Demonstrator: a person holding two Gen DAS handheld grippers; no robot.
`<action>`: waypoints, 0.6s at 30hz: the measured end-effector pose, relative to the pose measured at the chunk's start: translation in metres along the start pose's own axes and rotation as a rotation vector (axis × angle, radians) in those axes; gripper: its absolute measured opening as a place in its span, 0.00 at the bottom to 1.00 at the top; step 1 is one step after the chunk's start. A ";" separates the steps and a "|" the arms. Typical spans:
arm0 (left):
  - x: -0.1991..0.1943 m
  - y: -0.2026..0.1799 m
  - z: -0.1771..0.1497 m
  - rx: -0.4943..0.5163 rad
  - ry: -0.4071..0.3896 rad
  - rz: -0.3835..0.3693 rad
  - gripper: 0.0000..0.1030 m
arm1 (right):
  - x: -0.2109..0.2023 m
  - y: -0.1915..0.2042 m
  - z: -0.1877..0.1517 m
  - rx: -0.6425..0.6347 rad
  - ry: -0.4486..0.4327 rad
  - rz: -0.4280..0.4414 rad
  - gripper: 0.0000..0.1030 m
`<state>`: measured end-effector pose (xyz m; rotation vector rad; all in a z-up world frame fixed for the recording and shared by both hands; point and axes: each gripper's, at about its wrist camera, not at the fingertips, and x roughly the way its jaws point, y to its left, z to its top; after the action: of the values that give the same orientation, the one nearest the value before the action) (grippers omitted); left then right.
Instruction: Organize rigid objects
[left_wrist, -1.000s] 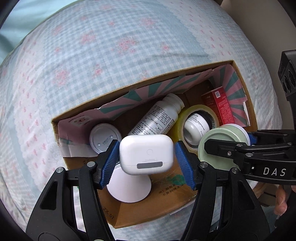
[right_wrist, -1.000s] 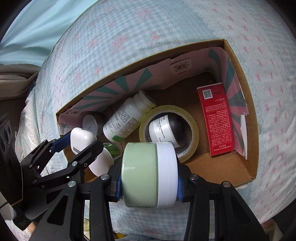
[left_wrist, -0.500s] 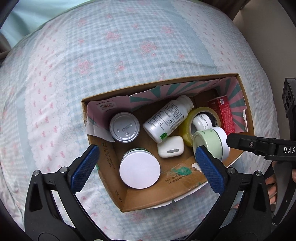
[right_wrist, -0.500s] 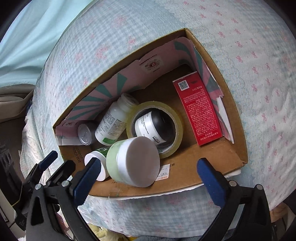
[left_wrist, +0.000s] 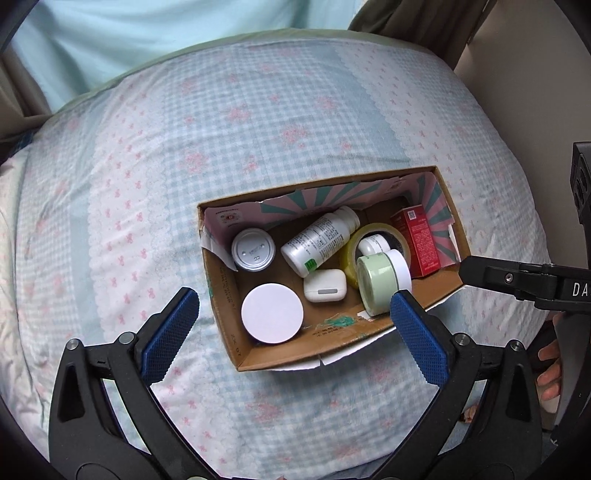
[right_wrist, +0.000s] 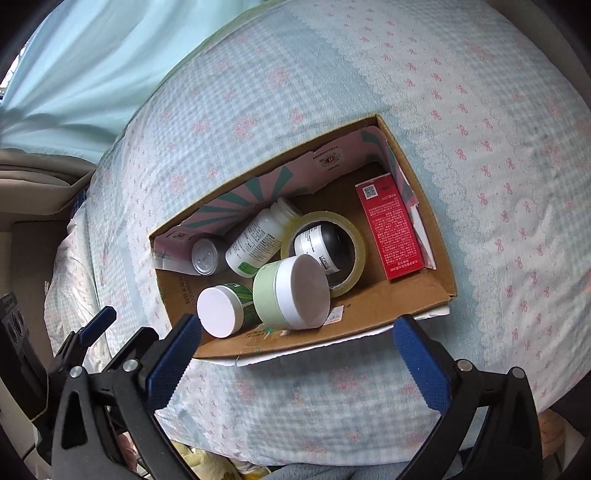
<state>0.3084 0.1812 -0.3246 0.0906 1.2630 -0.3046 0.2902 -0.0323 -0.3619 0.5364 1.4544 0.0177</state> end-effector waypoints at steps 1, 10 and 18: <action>-0.008 -0.002 -0.002 -0.004 -0.012 -0.001 1.00 | -0.008 0.001 -0.002 -0.014 -0.011 -0.002 1.00; -0.097 -0.027 -0.017 -0.072 -0.144 0.018 1.00 | -0.100 0.009 -0.030 -0.184 -0.163 -0.091 1.00; -0.228 -0.070 -0.036 -0.114 -0.412 0.087 1.00 | -0.234 0.018 -0.067 -0.323 -0.460 -0.172 1.00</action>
<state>0.1950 0.1629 -0.1126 -0.0152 0.8625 -0.1639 0.1999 -0.0710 -0.1385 0.1344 1.0152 -0.0068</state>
